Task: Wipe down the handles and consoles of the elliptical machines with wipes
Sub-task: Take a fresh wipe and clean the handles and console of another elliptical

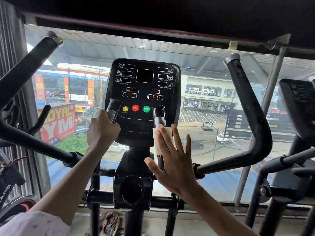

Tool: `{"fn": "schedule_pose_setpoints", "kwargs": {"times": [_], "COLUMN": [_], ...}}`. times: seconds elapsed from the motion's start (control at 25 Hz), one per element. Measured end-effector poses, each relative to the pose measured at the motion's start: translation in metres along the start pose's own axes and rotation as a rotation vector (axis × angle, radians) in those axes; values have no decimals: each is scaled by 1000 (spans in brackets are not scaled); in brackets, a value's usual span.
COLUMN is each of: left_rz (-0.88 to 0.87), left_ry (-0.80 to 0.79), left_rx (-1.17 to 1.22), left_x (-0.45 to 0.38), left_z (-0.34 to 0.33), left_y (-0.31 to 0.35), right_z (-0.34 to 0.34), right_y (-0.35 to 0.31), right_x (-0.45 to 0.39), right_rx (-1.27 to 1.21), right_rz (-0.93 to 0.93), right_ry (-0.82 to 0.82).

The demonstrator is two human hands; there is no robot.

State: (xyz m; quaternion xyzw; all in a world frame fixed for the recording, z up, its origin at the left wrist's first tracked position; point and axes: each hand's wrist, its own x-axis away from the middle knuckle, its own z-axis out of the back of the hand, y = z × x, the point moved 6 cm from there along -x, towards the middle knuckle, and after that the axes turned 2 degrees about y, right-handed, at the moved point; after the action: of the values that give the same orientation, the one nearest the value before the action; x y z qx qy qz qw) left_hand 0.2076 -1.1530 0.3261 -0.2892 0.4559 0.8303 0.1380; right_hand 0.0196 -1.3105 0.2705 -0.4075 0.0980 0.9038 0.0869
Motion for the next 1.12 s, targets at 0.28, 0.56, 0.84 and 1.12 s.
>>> {"fn": "schedule_pose_setpoints", "kwargs": {"times": [0.28,0.56,0.84,1.12], "left_rz": [-25,5,12,7], "left_ry": [1,6,8,-5], "left_rx": [-23,-32,-26,-22], "left_x": [-3,0,0,-3], "left_z": [-4,-2,-2,-3], "left_y": [-4,-1,0,-1], "right_z": [-5,-10,-13,-35], "right_y": [-13,10,31,40], "right_x": [-35,-50,-65,-114], "right_rx": [-132,-794,-1394,-1870], "right_rz": [-207,-555,-630,-743], "right_ry": [64,-153,-196,-515]}}
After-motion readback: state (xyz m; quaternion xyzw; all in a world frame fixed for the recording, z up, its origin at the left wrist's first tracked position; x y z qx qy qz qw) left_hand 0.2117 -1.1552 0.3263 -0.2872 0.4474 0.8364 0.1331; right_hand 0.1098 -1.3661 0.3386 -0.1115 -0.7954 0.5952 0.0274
